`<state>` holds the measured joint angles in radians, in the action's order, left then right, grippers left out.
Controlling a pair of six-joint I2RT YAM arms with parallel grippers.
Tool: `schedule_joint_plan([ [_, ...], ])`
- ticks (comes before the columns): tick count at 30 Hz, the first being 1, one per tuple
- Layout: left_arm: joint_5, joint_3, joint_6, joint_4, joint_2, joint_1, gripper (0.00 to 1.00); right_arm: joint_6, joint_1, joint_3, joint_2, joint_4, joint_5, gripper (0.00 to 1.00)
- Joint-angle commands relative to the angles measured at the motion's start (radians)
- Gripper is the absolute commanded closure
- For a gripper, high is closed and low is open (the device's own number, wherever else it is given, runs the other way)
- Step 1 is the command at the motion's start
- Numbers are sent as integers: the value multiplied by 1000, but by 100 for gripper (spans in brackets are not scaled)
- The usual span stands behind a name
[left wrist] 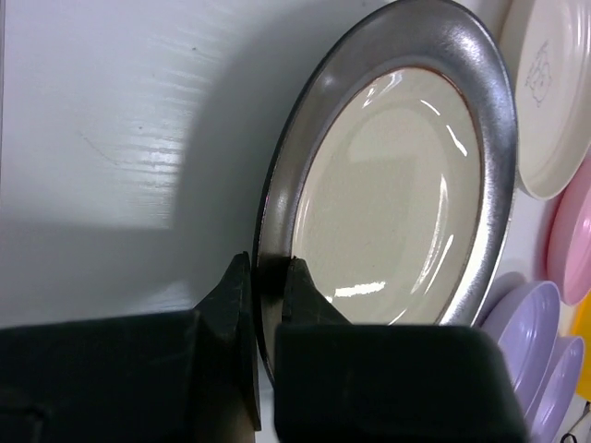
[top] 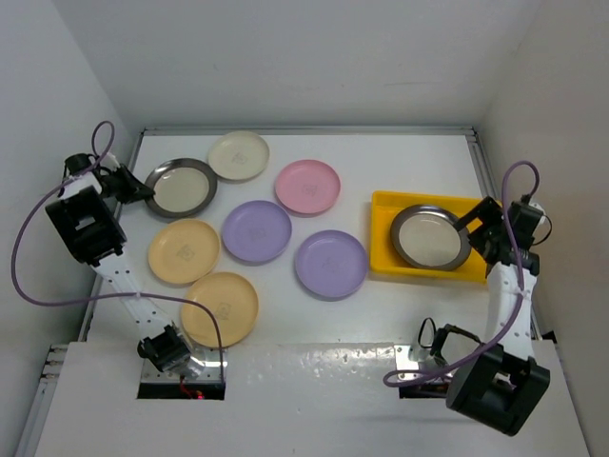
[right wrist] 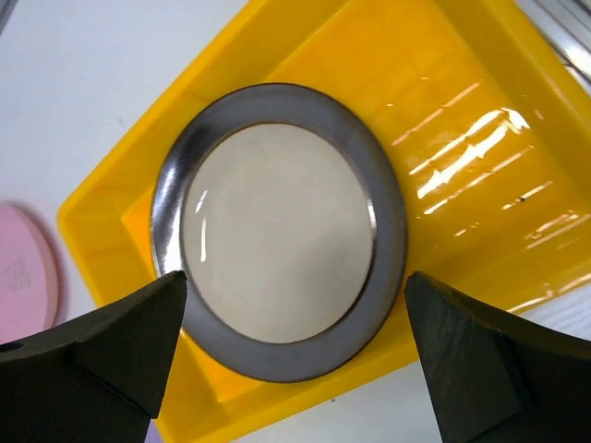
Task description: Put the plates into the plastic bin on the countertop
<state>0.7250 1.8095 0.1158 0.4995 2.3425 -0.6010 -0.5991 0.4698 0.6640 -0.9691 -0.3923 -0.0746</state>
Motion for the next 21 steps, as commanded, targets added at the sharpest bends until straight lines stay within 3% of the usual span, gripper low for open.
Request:
schedule_joint_plan([
  [1,-36,59,-96,45,-87,0,100,64,-39,71,12,4,-76,0],
  [8,-97,99,-202,45,-420,93,100,171,-181,190,-36,-33,-125,0],
  [13,-119,115,-279,159,-522,171,100,188,-320,247,-78,15,-207,0],
  [17,-208,188,-396,296,-563,306,100,222,-450,273,-118,69,-240,0],
  [18,-219,204,-410,325,-584,364,100,248,-533,278,-134,116,-243,6],
  [19,-219,217,-441,341,-594,391,100,258,-559,279,-141,134,-255,19],
  [20,-219,247,-453,355,-604,418,100,269,-600,282,-149,153,-293,50],
  [21,-199,261,-465,369,-614,472,100,272,-628,292,-175,214,-306,62],
])
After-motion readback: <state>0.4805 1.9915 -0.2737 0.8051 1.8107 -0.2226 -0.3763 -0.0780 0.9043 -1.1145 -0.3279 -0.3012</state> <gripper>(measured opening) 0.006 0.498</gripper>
